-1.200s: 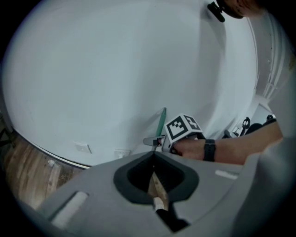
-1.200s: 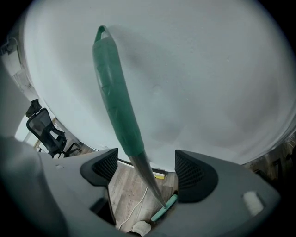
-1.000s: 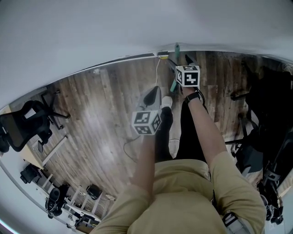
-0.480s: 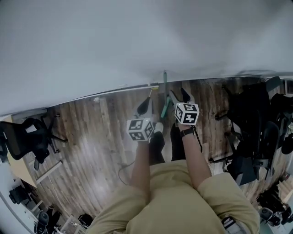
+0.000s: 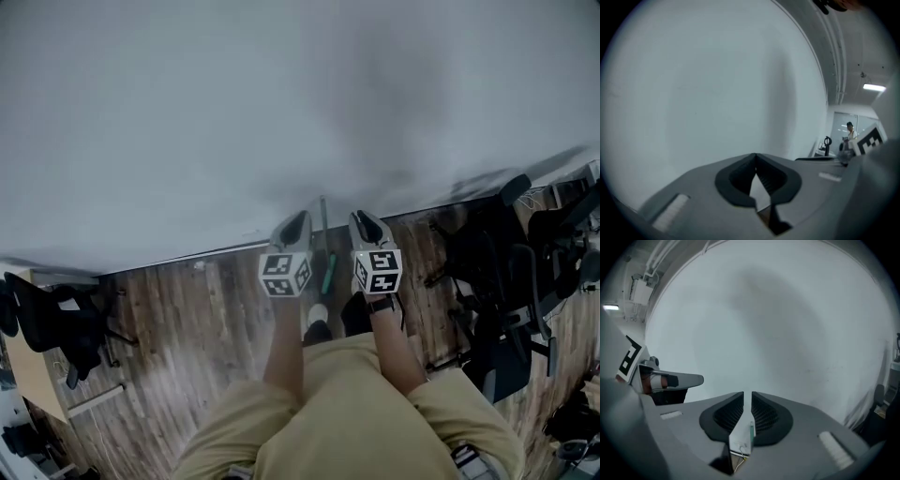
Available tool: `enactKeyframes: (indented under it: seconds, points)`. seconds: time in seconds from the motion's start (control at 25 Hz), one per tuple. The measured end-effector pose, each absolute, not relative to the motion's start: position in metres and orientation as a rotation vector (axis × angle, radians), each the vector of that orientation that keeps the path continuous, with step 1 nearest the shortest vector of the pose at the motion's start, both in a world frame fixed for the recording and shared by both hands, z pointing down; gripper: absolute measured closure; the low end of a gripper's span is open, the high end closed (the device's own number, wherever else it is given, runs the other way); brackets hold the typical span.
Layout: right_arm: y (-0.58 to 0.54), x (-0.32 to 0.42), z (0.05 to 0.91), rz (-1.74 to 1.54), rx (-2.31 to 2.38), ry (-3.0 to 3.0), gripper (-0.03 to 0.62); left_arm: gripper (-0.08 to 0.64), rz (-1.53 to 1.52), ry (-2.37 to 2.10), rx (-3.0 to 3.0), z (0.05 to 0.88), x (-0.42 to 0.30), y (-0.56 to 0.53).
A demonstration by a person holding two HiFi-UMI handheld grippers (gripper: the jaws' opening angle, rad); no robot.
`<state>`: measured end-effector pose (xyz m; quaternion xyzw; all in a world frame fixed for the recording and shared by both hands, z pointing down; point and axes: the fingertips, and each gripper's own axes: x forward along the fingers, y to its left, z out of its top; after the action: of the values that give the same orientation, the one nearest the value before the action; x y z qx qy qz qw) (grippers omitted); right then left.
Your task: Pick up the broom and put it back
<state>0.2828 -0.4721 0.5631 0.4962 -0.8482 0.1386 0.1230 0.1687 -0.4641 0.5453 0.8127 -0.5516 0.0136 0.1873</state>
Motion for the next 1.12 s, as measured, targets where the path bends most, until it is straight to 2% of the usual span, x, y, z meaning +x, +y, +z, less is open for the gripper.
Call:
enactKeyframes:
  seconds: [0.12,0.48,0.84,1.12]
  points:
    - [-0.463,0.284,0.523,0.348,1.512,-2.54,0.586,0.557,0.036,-1.6,2.377,0.504,0.163,-0.461]
    - [-0.45,0.285,0.438,0.165,1.62,-2.628,0.586,0.557,-0.013,-1.616,2.562,0.436,0.179,-0.447]
    - [-0.439,0.294,0.431,0.138,1.662,-2.585,0.586,0.557,-0.052,-1.586,2.615,0.426,0.195,-0.434]
    - [-0.42,0.286,0.441,0.181,1.62,-2.582,0.586,0.557,-0.138,-1.698,2.522,0.427,0.17,-0.427]
